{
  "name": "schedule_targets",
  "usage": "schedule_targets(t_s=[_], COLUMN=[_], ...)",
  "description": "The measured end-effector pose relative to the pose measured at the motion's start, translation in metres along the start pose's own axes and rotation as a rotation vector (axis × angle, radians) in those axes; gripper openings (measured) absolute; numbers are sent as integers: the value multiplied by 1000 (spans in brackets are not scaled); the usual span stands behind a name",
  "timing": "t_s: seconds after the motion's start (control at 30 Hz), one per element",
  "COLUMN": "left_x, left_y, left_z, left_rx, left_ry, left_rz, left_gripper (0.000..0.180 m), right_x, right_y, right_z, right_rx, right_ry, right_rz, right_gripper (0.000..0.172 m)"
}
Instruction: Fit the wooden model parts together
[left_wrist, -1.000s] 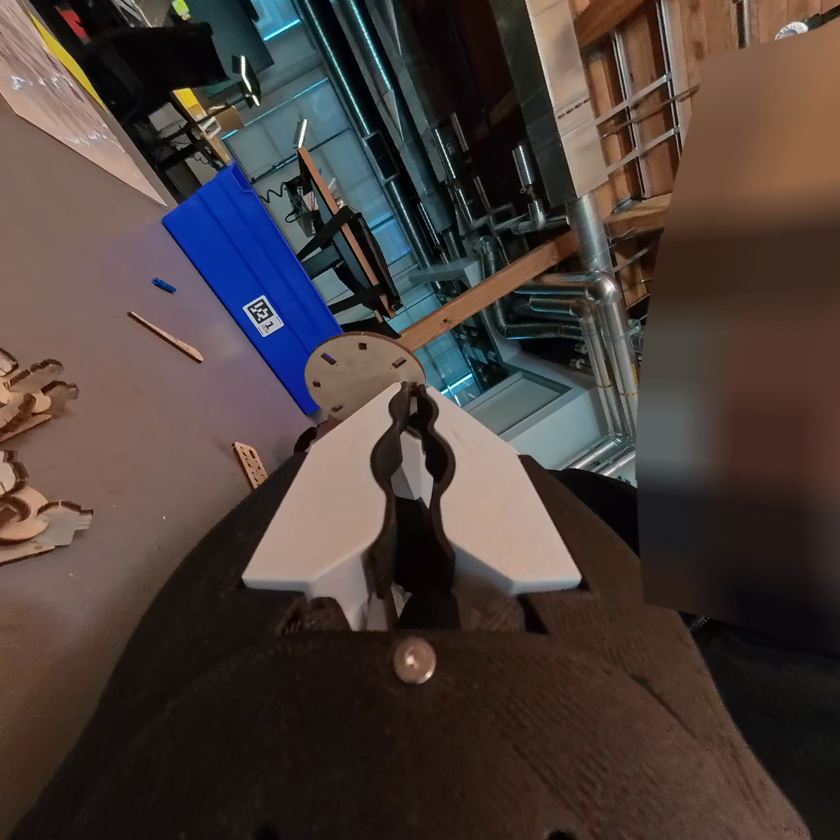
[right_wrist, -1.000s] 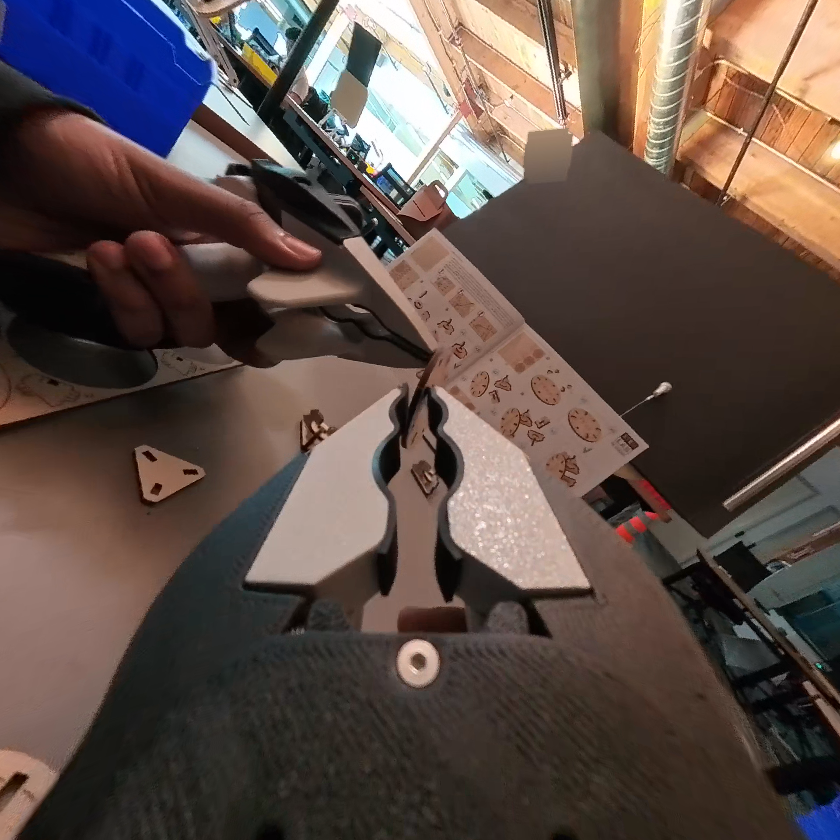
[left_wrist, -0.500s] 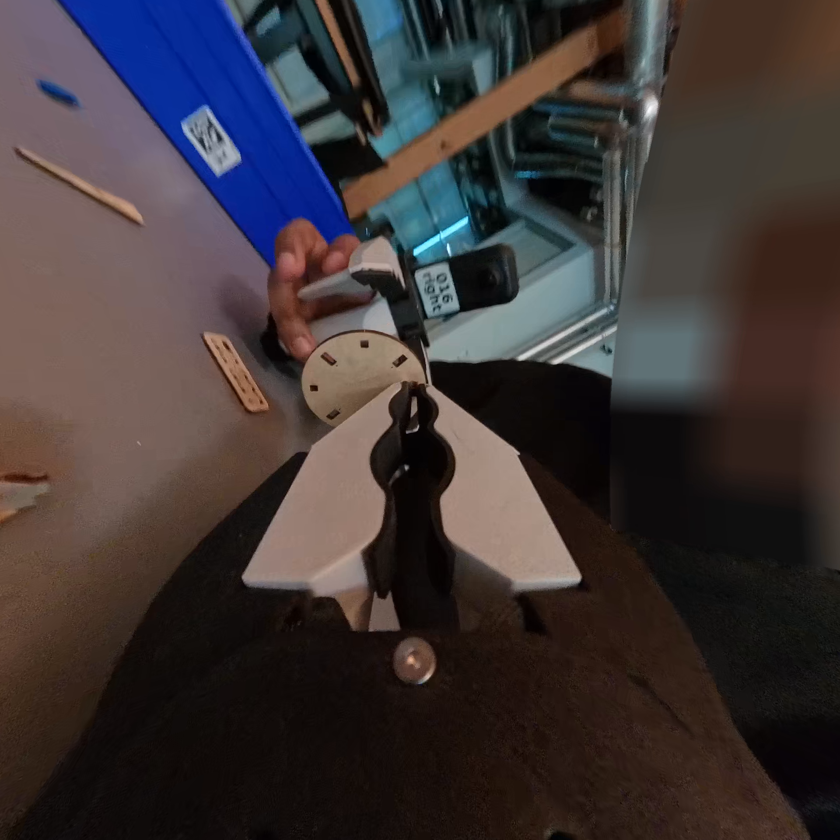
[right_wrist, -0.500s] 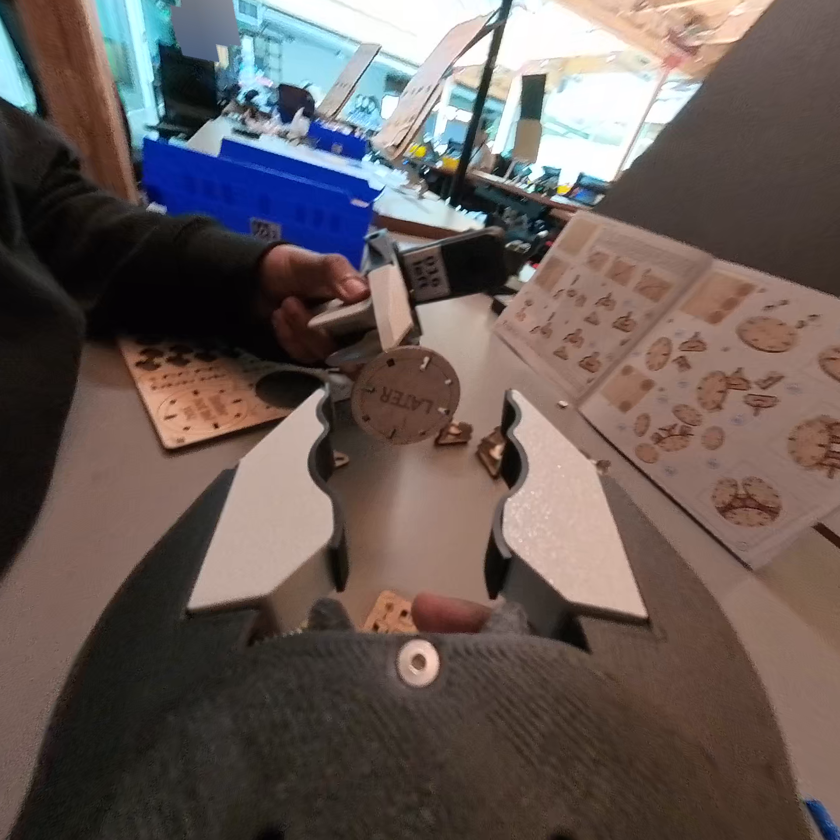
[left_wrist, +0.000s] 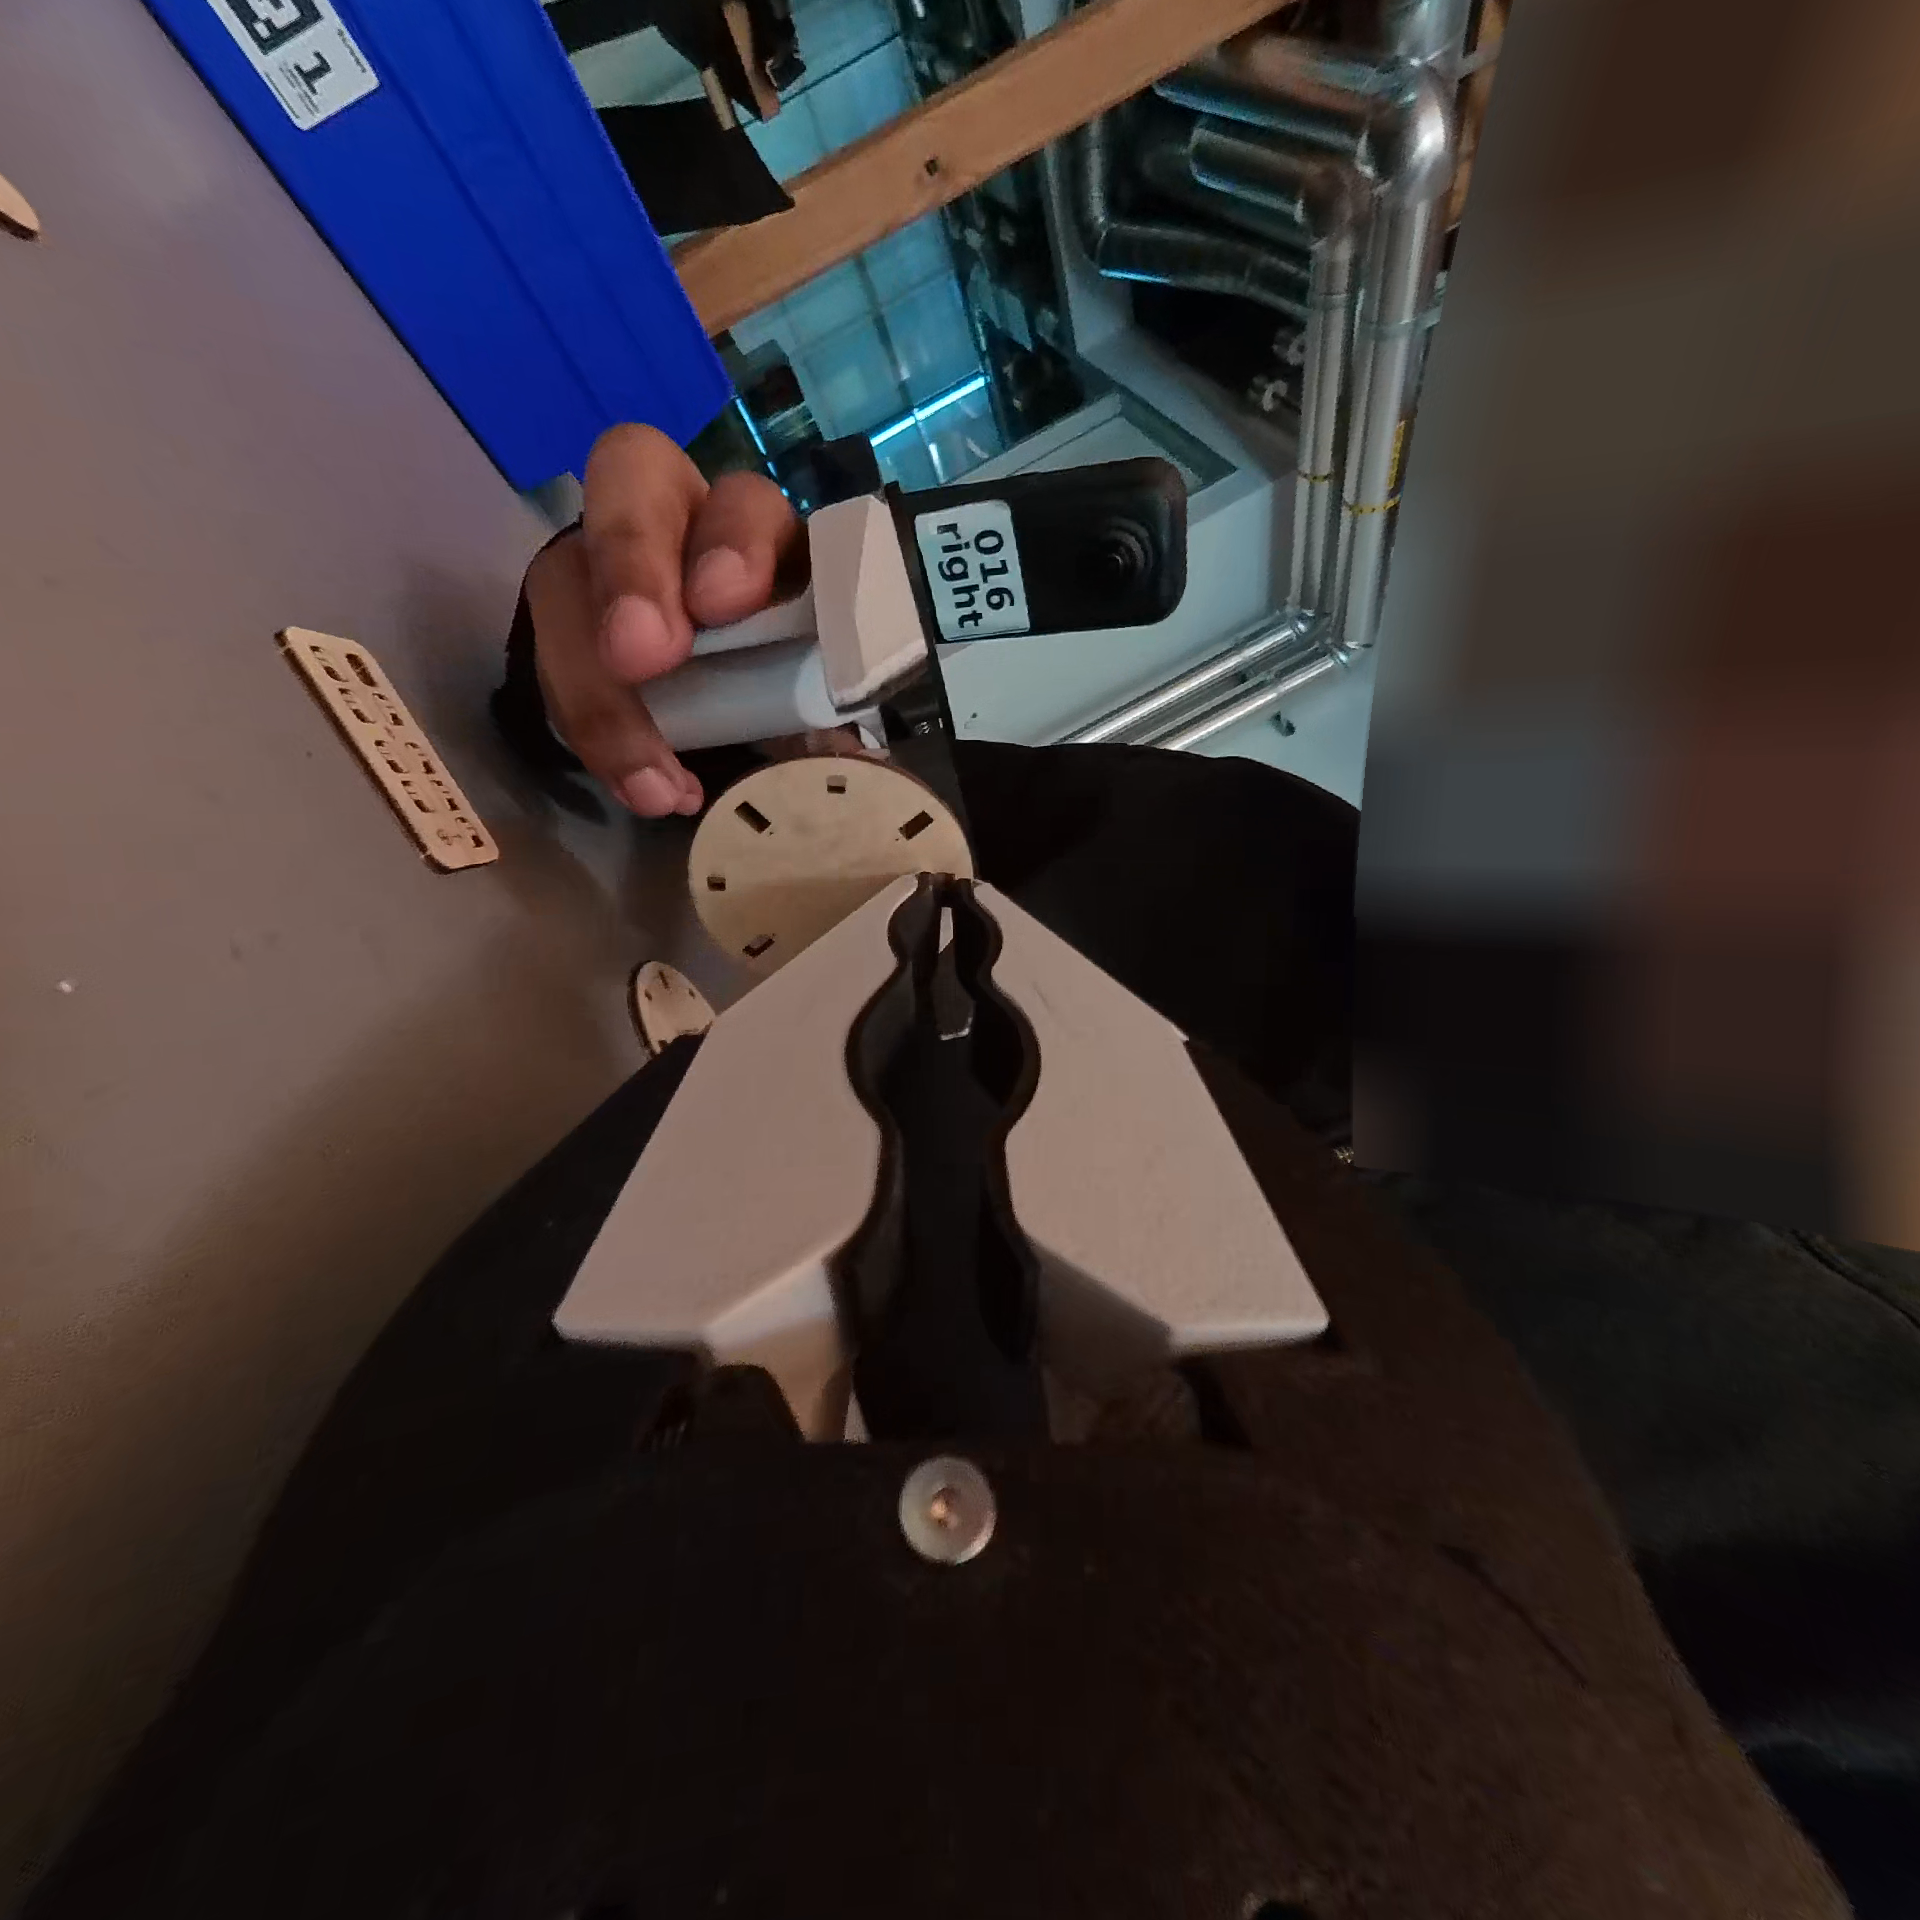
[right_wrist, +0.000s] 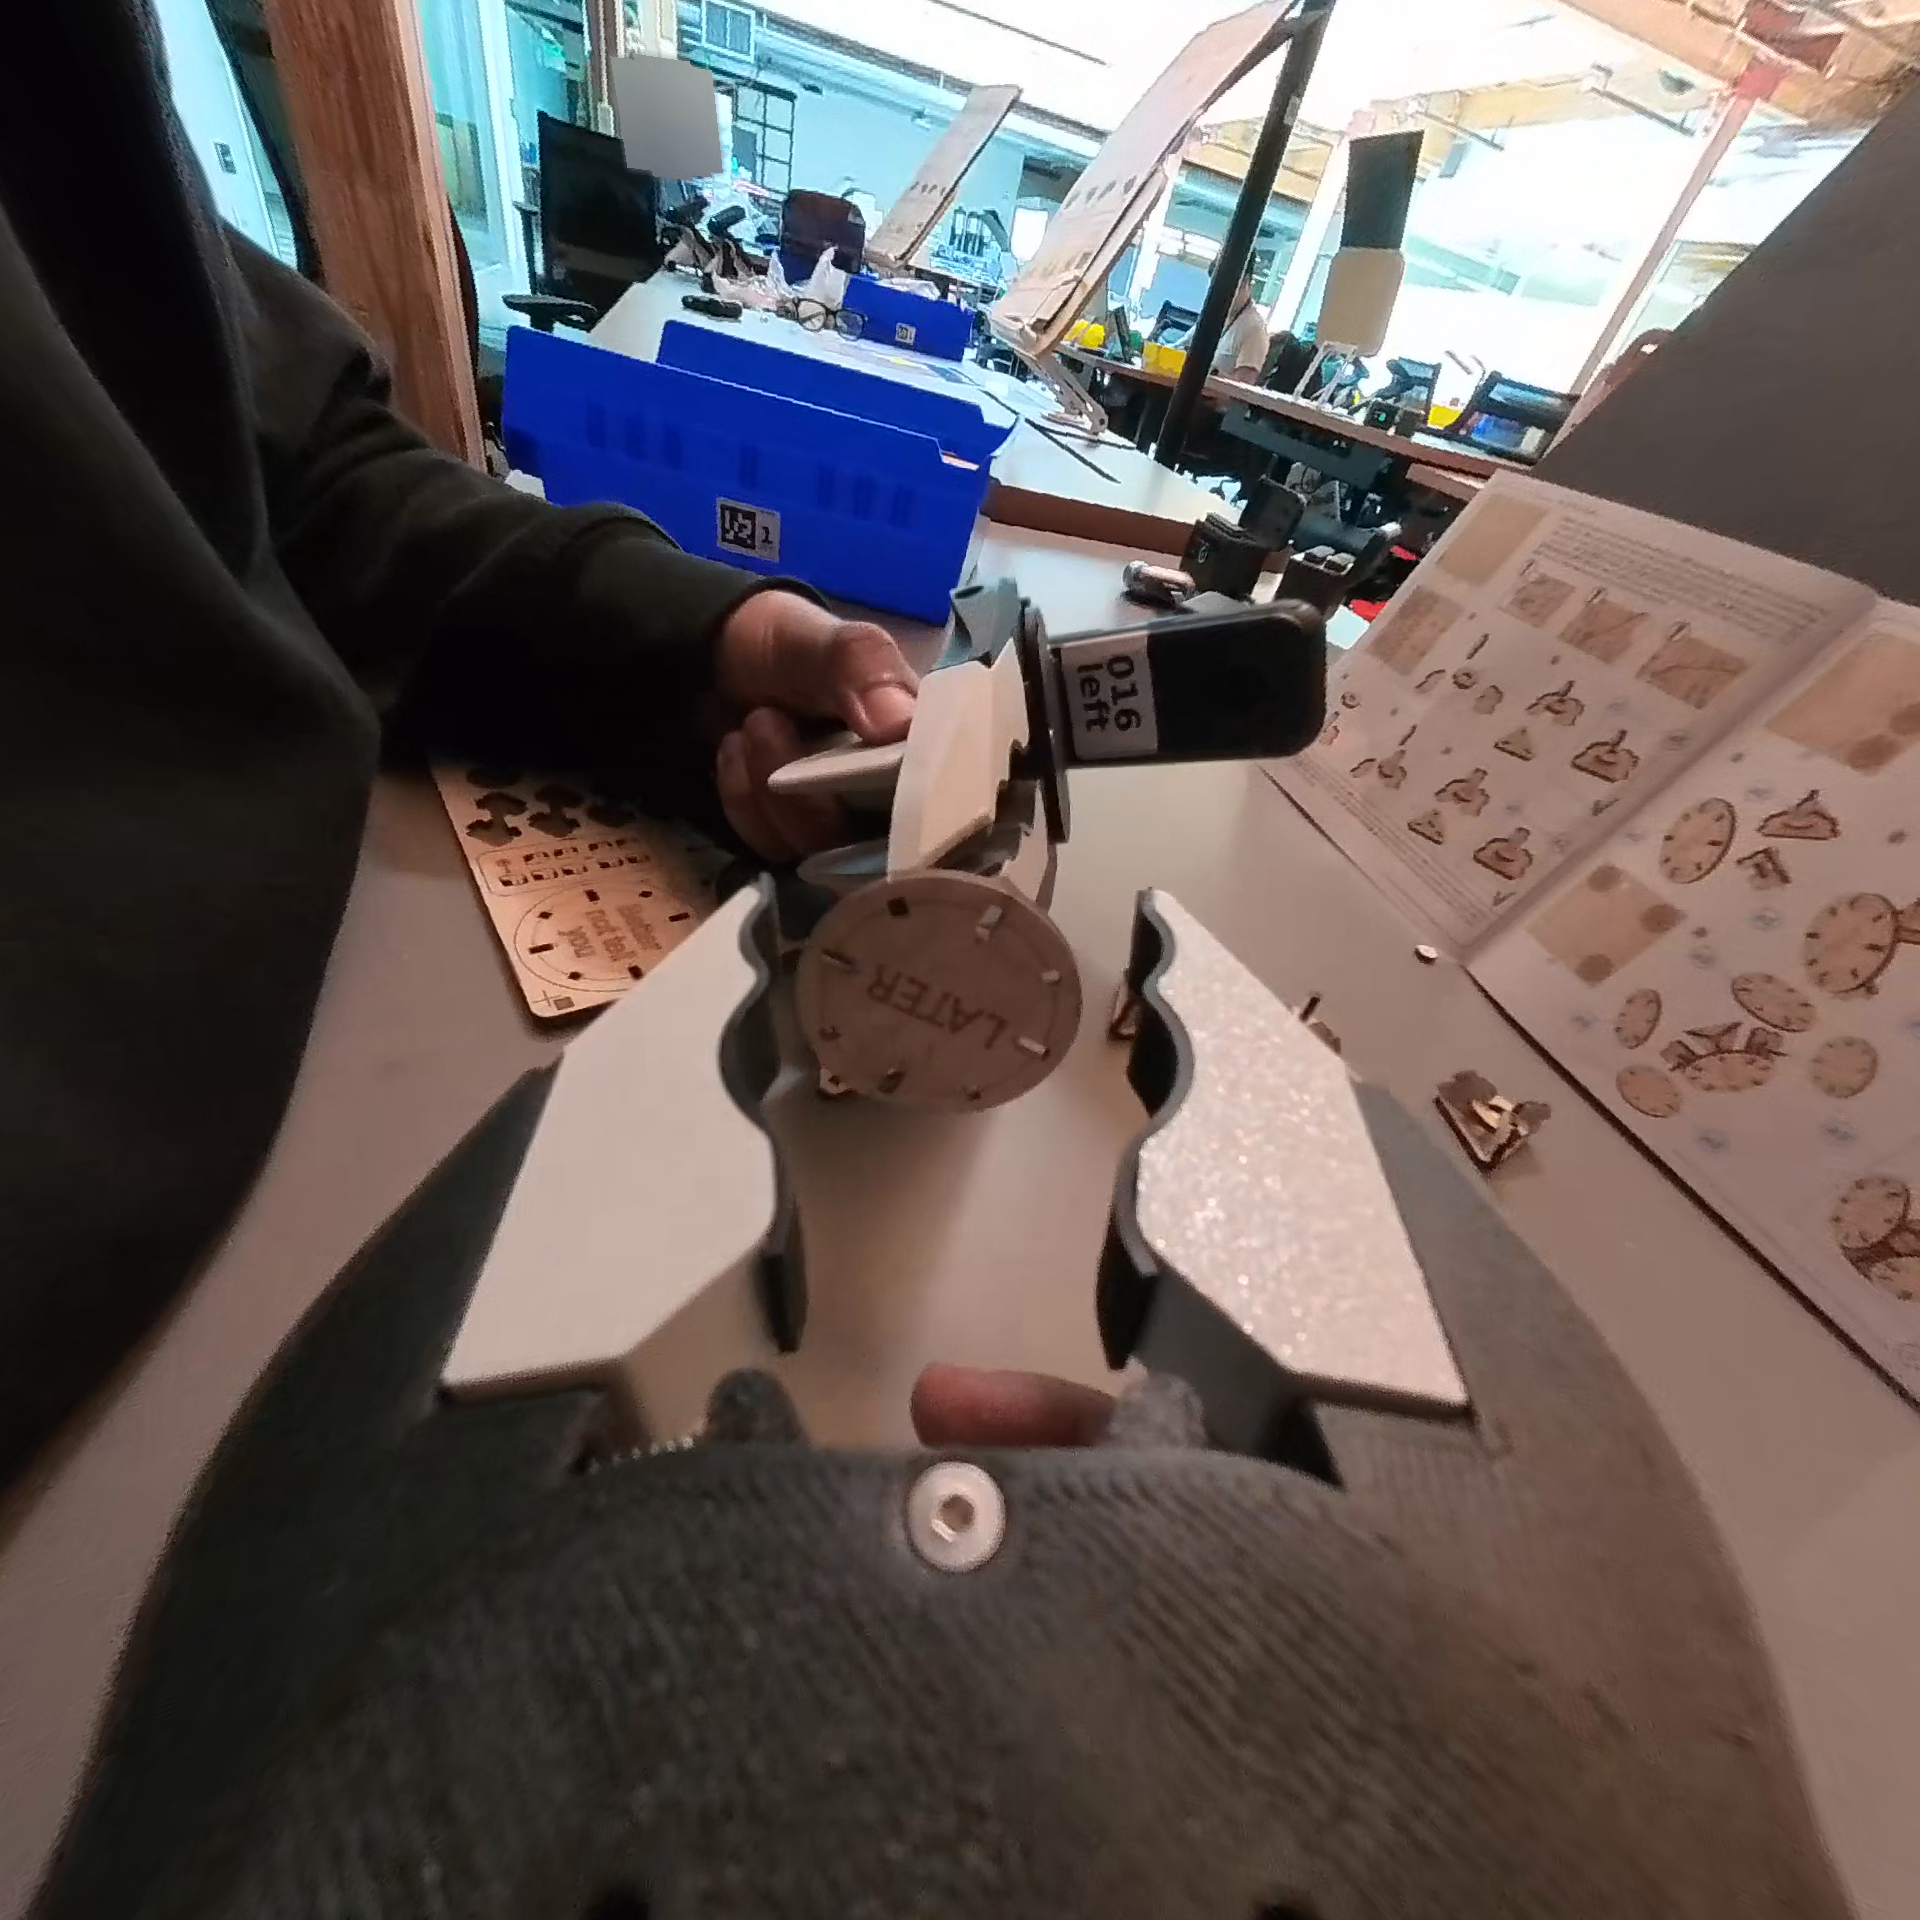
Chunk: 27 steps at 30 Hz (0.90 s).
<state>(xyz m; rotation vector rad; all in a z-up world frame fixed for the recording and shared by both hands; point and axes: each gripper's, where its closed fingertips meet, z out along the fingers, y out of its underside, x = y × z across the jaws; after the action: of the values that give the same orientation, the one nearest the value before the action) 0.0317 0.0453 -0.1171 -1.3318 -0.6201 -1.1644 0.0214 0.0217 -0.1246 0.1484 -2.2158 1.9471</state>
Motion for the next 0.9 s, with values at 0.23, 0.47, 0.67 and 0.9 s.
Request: schedule_targets(t_s=[0.23,0.47,0.67,0.9], left_x=[-7,0,2,2], left_y=[-4,-19,-27,-30], left_z=[1,1,-1,-4], left_rx=[42,183,267,273], left_ry=[-43,-39,-101,-213], left_rz=[10,45,132,276], left_gripper=[0,0,0,0], right_x=[4,19,28,33], right_y=[11,3,0,0], right_z=[4,3,4,7], right_rx=[-80,-89,-106,-100], right_ry=[53,132,197,217], right_rz=[-102,-32,28,182], right_gripper=[55,54,53,53])
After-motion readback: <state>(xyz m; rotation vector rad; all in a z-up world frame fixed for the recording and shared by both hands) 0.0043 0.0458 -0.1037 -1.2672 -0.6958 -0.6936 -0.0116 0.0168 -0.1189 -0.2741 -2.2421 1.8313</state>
